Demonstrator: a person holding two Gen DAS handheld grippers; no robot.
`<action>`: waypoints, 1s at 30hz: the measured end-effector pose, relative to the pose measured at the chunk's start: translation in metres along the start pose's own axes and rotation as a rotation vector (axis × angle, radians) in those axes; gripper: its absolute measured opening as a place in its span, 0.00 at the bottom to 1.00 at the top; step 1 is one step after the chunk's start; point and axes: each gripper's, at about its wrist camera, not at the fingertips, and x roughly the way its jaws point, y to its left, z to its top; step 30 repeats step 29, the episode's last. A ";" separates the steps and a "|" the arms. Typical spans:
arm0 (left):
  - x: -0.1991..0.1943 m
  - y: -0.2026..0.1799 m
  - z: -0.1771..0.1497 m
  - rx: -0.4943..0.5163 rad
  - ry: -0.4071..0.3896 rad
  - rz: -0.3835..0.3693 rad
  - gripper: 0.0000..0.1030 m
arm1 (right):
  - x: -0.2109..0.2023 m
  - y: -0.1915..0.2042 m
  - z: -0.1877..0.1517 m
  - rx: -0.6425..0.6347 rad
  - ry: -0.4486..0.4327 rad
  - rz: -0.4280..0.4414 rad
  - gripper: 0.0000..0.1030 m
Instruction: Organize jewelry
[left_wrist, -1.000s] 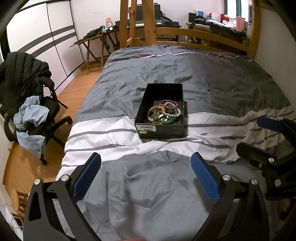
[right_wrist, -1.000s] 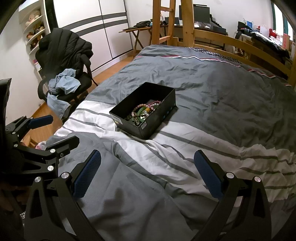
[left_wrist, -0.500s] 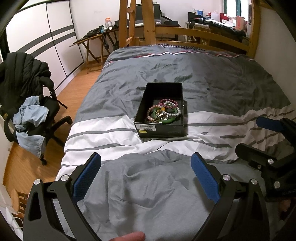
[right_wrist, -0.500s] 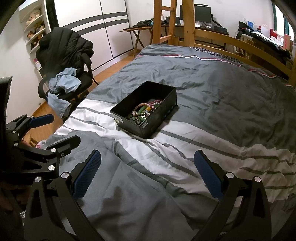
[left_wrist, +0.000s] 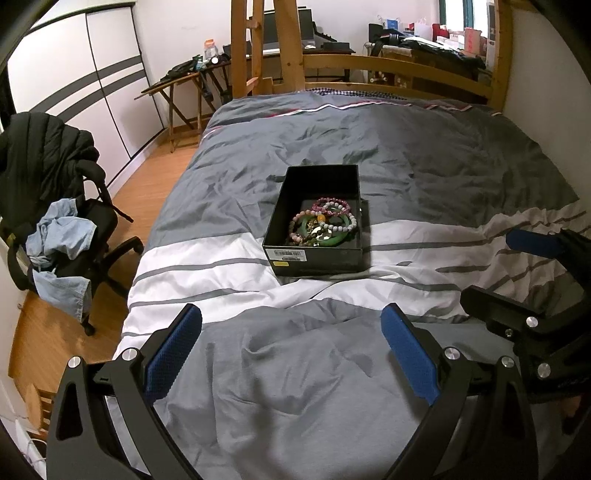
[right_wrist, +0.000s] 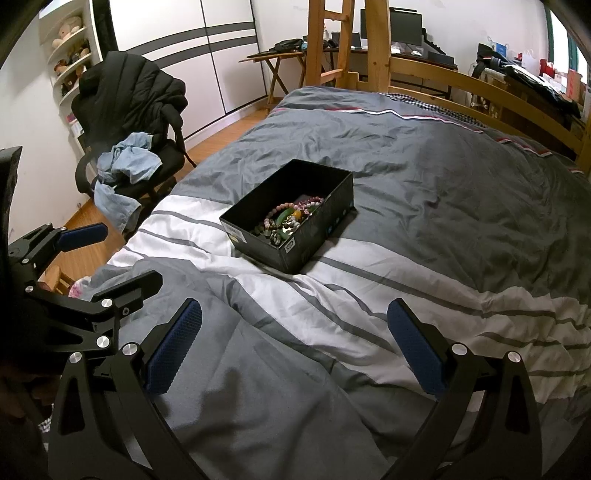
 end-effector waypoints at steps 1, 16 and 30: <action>0.000 0.000 0.000 -0.001 0.001 -0.003 0.93 | 0.000 0.000 0.000 0.000 0.000 0.000 0.96; 0.000 -0.003 -0.001 0.011 0.000 -0.003 0.93 | 0.001 0.001 -0.001 -0.001 0.002 0.000 0.96; 0.001 -0.004 -0.003 0.012 0.012 -0.010 0.93 | 0.001 0.001 0.000 -0.001 0.003 0.001 0.96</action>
